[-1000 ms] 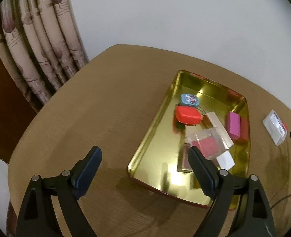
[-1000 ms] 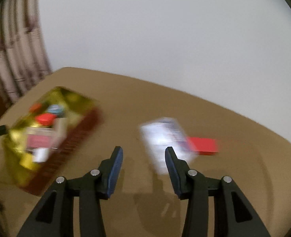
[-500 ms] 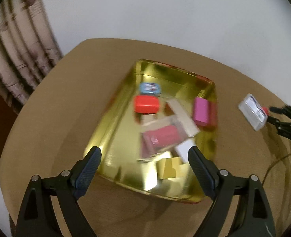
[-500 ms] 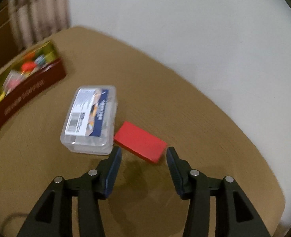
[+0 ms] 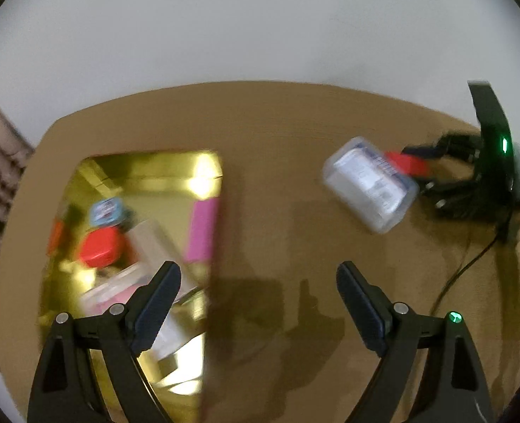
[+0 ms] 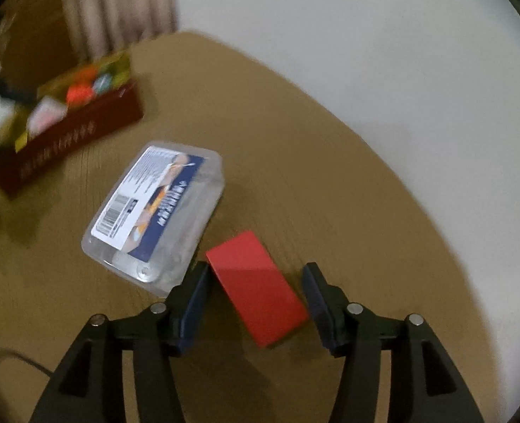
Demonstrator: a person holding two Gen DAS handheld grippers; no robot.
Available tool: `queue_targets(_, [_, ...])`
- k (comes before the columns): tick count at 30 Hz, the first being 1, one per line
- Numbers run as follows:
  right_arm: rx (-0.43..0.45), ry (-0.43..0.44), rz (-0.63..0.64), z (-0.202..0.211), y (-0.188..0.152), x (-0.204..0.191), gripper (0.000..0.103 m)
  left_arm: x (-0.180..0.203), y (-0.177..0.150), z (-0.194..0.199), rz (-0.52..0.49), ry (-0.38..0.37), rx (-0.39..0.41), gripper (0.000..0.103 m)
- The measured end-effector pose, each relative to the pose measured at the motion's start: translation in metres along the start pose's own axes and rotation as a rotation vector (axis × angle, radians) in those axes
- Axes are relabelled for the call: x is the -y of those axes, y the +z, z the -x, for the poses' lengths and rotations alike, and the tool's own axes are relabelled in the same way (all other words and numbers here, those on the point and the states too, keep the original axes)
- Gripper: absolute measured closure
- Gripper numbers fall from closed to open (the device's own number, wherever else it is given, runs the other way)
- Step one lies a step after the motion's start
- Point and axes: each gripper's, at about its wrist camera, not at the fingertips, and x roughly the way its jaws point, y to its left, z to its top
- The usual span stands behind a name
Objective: Organize rigid objects
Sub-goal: 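Move the right gripper to the red block and grasp it, then grasp the labeled clear plastic box with the left gripper while the right holds the red block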
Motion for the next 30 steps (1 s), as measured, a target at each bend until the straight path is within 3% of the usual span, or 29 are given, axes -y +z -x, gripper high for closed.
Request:
queue_targets(2, [0.04, -0.046, -0.078, 0.008, -0.013, -0.007, 0.073, 0.013, 0.007, -0.006, 0.019, 0.013, 0.007, 0.015])
queue_targets(10, [0.052, -0.312, -0.418, 0.05, -0.055, -0.046, 0.073, 0.064, 0.025, -0.025, 0.119, 0.026, 0.03, 0.015])
queue_targets(14, [0.037, -0.4, -0.48, 0.066, -0.072, -0.073, 0.073, 0.077, 0.036, -0.031, 0.176, 0.046, 0.047, 0.015])
queue_targets(20, [0.055, -0.398, -0.539, 0.076, -0.082, -0.096, 0.073, 0.095, 0.056, -0.048, 0.272, 0.034, 0.0, 0.015])
queue_targets(25, [0.055, -0.4, -0.542, 0.075, -0.078, -0.092, 0.073, 0.094, 0.068, -0.065, 0.347, 0.107, -0.024, 0.015])
queue_targets(30, [0.054, -0.404, -0.539, 0.078, -0.082, -0.096, 0.073, 0.089, 0.062, -0.08, 0.367, 0.124, -0.049, 0.015])
